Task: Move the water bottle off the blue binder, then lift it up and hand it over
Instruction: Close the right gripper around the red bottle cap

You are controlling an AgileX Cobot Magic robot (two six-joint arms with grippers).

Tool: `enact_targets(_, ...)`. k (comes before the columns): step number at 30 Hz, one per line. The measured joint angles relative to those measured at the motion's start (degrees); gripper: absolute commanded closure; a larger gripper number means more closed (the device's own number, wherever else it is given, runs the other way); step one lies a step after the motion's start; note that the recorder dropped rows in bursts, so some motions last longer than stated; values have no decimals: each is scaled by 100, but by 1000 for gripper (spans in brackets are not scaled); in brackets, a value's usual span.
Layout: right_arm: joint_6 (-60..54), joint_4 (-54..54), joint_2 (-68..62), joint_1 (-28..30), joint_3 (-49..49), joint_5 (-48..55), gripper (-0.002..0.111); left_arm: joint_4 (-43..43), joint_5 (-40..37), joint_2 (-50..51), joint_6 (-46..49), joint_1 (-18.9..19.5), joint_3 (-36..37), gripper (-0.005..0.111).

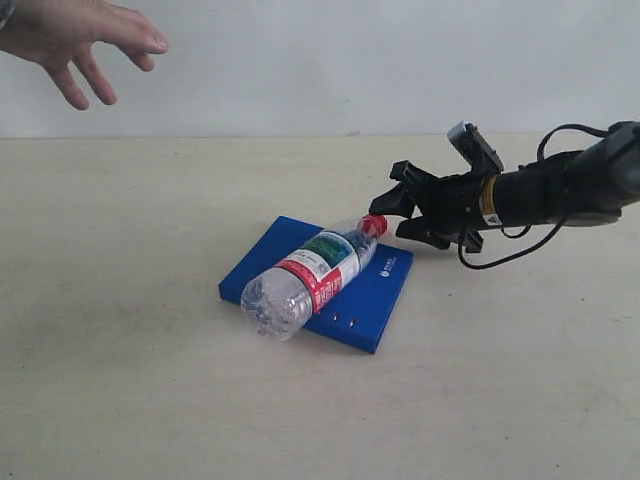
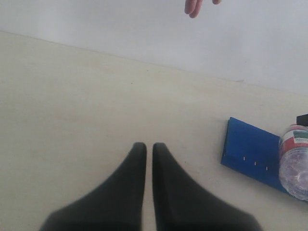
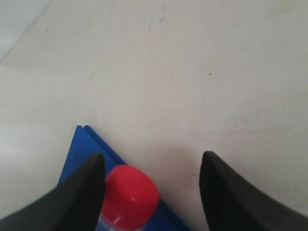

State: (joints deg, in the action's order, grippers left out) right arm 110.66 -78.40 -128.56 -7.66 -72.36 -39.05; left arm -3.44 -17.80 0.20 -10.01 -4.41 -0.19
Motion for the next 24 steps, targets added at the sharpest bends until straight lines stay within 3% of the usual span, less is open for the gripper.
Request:
enact_targets(6, 446, -737, 0, 0, -346, -155, 57, 0, 0, 0, 0, 0, 0, 102)
enact_targets(24, 974, -835, 0, -42, -350, -513, 57, 0, 0, 0, 0, 0, 0, 102)
